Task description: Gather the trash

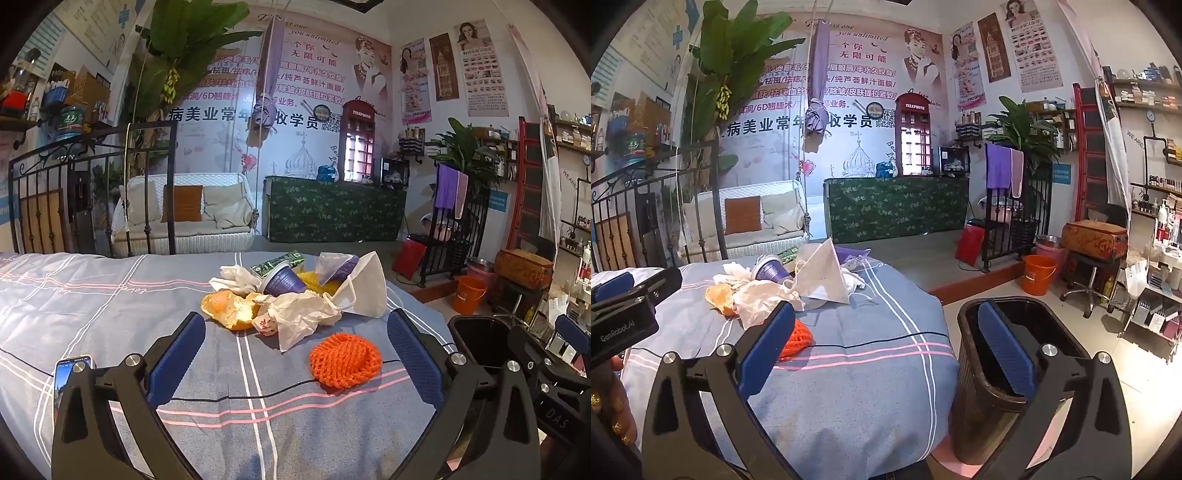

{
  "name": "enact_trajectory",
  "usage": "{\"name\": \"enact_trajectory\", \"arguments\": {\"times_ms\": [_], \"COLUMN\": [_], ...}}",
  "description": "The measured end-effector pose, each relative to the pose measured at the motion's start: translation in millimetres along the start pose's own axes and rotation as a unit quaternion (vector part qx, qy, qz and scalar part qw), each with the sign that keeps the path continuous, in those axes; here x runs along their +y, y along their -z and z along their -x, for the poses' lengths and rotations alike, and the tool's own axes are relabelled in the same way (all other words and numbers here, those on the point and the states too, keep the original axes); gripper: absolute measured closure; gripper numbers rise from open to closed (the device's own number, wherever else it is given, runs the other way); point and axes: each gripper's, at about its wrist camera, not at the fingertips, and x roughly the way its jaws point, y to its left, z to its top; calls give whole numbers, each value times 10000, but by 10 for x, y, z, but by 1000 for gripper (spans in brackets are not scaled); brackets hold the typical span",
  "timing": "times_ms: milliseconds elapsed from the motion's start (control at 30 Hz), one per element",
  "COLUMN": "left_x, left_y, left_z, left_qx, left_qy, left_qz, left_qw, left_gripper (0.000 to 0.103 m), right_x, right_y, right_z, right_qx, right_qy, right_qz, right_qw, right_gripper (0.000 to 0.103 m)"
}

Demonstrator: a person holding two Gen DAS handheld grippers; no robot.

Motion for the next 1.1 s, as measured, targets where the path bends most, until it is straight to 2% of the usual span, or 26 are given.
{"name": "enact_trajectory", "arguments": {"times_ms": [1100], "left_x": [18], "left_y": [38], "left_z": [-67], "left_qx": [60], "left_qy": [8], "left_qz": [-12], "left_qw": [10000], "left_gripper": [6], "right_x": [59], "right_y": [43], "right_z": [-61], "right_qx": [117], "right_qy": [-26], "right_qz": [10], "right_qw": [9999], "right_gripper": [5]}}
